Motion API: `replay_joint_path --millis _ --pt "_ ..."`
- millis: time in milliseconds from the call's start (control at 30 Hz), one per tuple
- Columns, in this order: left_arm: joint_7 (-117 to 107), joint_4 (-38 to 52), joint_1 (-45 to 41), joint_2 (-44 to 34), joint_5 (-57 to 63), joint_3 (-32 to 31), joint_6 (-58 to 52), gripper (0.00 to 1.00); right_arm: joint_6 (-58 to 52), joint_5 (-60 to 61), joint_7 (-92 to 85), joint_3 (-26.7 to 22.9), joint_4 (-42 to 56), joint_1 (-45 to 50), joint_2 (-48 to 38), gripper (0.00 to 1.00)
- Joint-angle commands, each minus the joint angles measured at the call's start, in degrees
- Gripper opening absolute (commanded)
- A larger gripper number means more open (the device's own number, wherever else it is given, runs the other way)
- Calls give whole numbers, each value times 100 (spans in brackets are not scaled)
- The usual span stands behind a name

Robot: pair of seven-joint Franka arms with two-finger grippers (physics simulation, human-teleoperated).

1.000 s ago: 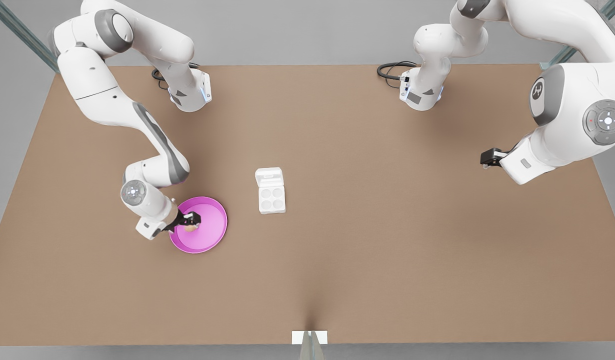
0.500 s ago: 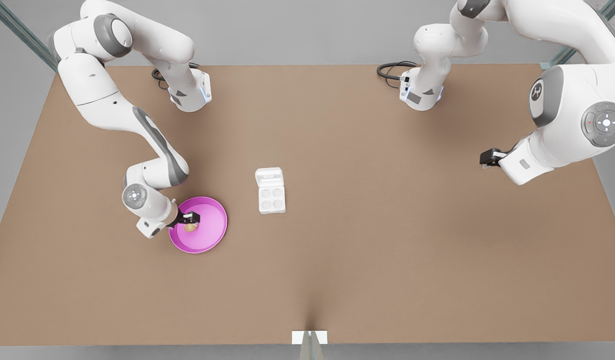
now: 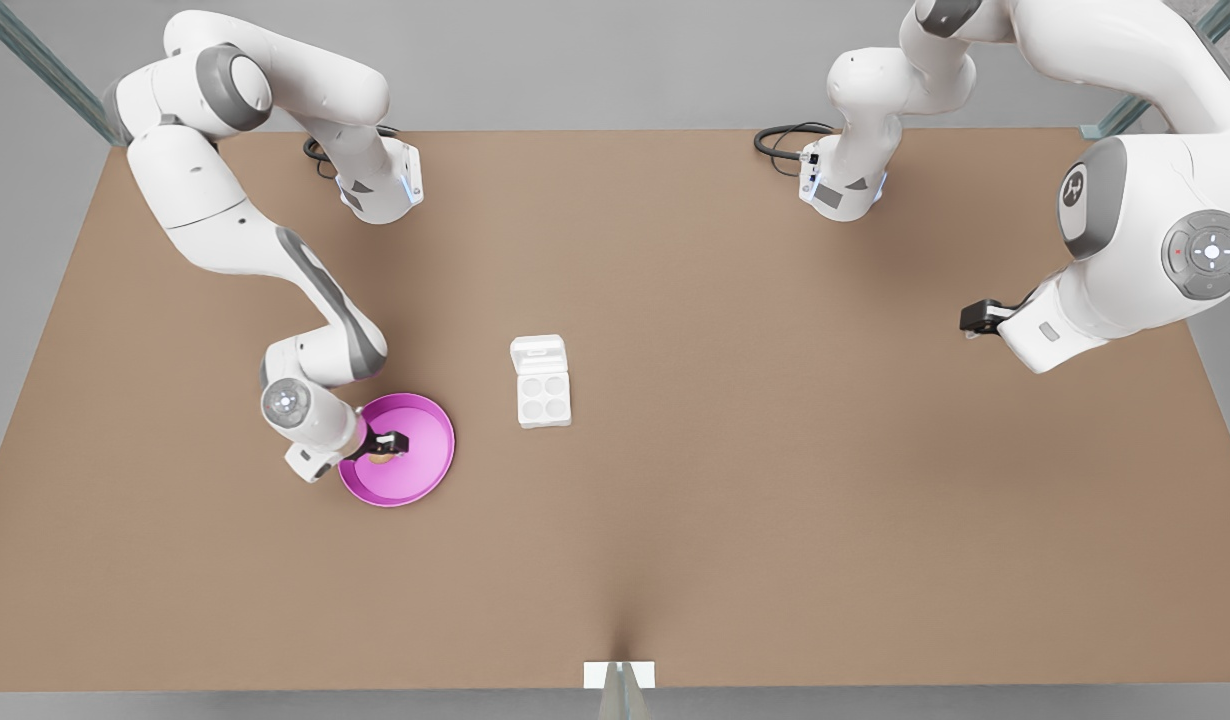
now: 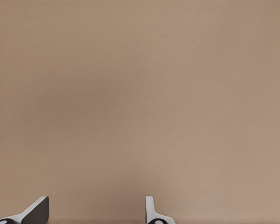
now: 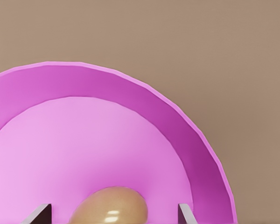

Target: Pack egg into the box and close the box lid

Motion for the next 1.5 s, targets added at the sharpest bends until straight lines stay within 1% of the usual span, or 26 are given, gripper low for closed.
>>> replay_joint_path --millis 0,267,300,367,400,433,467,500,533,733,867,967,1033,1167,1233,1367,1467 --pt "15 2 0 -7 3 -1 11 100 -2 -1 415 2 -11 17 -4 100" --pt "15 -6 9 46 12 8 73 100 -2 -1 547 -7 -73 17 92 100" --pt "15 -6 9 46 12 8 73 100 -2 -1 547 2 -64 17 101 93" --pt "15 -6 9 46 12 8 64 100 -2 7 556 2 -64 8 101 92" --pt "15 -6 9 46 12 8 55 100 -11 7 687 2 -64 17 101 81" --pt "15 -6 9 46 20 8 55 100 -29 7 679 2 -64 17 101 75" --pt "15 -6 9 46 12 8 64 100 -46 7 670 2 -64 8 101 54" --pt "15 -6 9 46 12 8 64 100 -46 7 661 2 -64 17 101 47" --pt "15 -6 9 46 12 8 64 100 -46 7 626 2 -64 8 101 42" --pt "15 -6 9 46 12 8 64 100 -55 -1 626 2 -38 17 101 41" --pt "15 -6 9 46 20 8 64 100 -618 -1 582 63 182 43 48 41" --pt "15 -6 0 46 20 8 64 100 -618 -1 582 107 200 43 40 42" --pt "15 -6 9 46 20 8 64 100 -626 -1 608 318 340 34 -145 42" --pt "15 -6 0 46 20 8 64 100 -1004 7 652 784 885 52 -171 42" --pt "15 -6 0 46 20 8 64 100 -1013 43 872 811 1140 359 -163 42" --pt "15 -6 9 64 20 8 73 100 -1031 60 2436 802 1456 1273 -163 42" --pt "15 -6 9 64 20 8 73 100 -1031 60 3350 793 1492 1774 -127 42"
